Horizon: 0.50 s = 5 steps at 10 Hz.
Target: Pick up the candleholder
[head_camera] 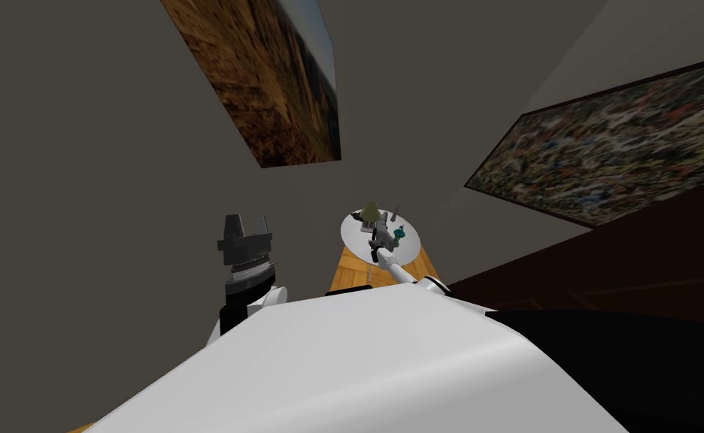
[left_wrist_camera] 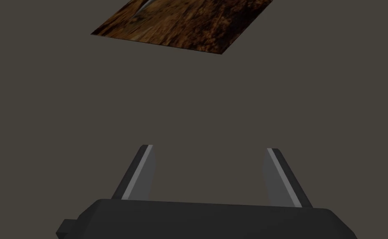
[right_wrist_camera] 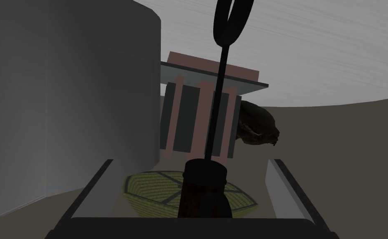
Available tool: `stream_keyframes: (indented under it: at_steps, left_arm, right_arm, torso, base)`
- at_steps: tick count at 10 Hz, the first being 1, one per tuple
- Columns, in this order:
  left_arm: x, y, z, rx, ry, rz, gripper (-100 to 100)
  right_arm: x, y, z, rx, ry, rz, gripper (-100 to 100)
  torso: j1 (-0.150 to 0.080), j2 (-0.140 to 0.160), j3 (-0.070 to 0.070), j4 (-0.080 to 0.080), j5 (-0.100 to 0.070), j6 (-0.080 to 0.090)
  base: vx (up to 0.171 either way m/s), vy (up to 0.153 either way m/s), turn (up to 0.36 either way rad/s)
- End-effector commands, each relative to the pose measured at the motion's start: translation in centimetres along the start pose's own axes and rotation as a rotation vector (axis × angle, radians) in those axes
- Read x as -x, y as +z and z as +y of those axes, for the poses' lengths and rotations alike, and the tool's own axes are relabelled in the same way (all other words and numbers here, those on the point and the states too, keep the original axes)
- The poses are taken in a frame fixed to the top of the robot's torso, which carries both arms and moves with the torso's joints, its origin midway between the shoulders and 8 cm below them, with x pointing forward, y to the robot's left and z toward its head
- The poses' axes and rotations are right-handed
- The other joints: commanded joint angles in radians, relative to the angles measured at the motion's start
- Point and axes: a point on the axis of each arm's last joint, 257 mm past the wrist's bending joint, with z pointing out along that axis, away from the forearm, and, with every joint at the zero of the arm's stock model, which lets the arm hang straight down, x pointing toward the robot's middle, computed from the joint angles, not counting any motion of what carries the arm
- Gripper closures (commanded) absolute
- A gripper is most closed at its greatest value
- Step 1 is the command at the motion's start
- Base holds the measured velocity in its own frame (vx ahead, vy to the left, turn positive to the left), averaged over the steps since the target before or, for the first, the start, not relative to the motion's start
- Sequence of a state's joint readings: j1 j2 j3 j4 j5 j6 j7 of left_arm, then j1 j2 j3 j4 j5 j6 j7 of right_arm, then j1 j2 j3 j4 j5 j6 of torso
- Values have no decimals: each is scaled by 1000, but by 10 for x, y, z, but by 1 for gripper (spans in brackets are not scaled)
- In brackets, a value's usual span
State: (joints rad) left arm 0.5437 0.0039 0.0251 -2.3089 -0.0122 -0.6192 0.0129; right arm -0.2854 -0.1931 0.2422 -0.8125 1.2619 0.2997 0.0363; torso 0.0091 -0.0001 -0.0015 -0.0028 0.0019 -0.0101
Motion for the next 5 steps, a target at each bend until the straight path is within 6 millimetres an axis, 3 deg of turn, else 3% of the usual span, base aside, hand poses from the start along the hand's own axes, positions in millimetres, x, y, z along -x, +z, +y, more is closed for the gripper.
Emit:
stream_keyframes:
  at_steps: [1, 2, 4, 5]
  left_arm:
    - [0, 0, 0, 0, 0, 0, 0]
    - [0, 0, 0, 0, 0, 0, 0]
    - [0, 0, 0, 0, 0, 0, 0]
    - [0, 0, 0, 0, 0, 0, 0]
  right_arm:
    - [-1, 1, -4, -5, 38, 0, -100]
    - [1, 5, -19, -39, 16, -2, -100]
    - [1, 5, -19, -39, 62, -2, -100]
    - [3, 8, -35, -73, 42, -7, -100]
  torso:
    - [0, 0, 0, 0, 0, 0]
    - [1, 0, 0, 0, 0, 0]
    - [2, 1, 1, 0, 0, 0]
    - [2, 1, 0, 0, 1, 0]
  base:
    - [-21, -11, -19]
    - [-43, -10, 253]
    - [-31, -11, 57]
    - [-33, -12, 200]
